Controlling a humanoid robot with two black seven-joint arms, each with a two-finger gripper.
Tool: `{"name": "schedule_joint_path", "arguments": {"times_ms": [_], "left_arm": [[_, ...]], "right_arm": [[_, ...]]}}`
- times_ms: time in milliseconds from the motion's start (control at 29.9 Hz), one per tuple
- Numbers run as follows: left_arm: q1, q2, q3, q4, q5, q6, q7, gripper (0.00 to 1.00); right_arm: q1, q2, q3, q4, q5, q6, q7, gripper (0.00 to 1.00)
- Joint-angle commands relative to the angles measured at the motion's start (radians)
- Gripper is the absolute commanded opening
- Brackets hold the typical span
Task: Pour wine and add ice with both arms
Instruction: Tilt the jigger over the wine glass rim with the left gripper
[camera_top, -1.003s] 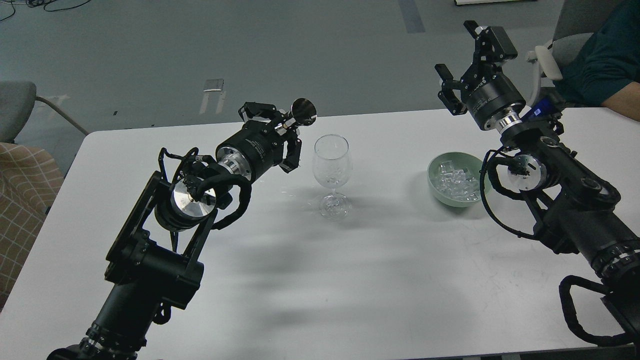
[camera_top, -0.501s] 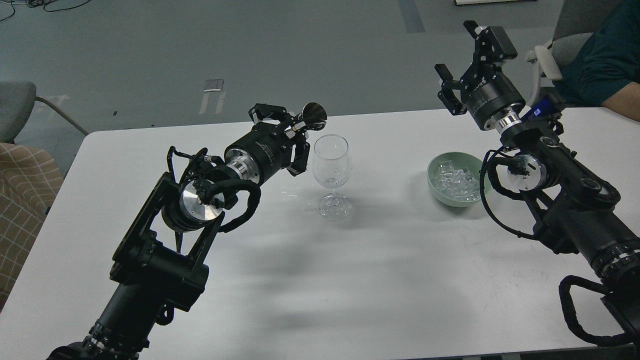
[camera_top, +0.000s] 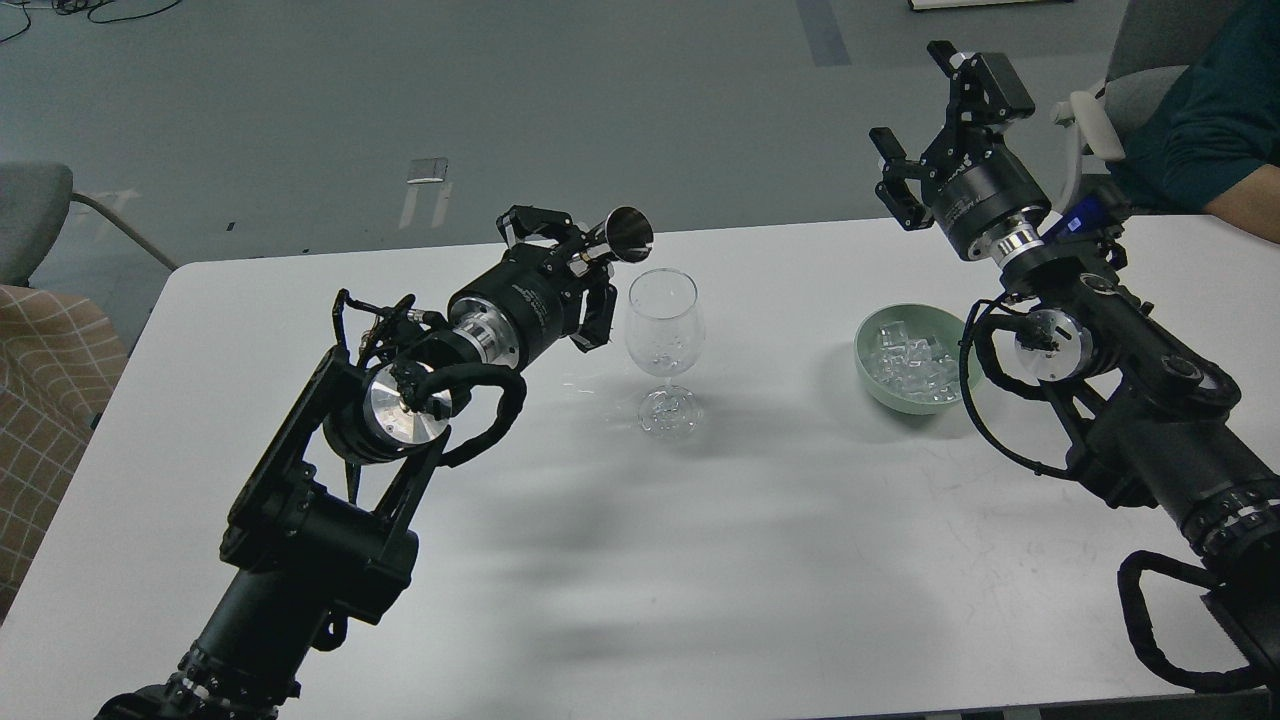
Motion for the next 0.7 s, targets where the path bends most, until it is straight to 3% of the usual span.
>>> {"name": "schedule_joint_path", "arguments": {"times_ms": [0, 668], "left_arm": [[0.000, 0.000, 0.000, -0.001, 0.011, 0.000, -0.004, 0.00], [-0.001, 0.000, 0.025, -0.004, 0.098, 0.000, -0.014, 0.00]], "right_arm": [[-0.003, 0.000, 0.000, 0.000, 0.001, 0.000, -0.001, 1.00], [-0.006, 0.000, 0.000, 0.000, 0.001, 0.000, 0.000, 1.00]]}}
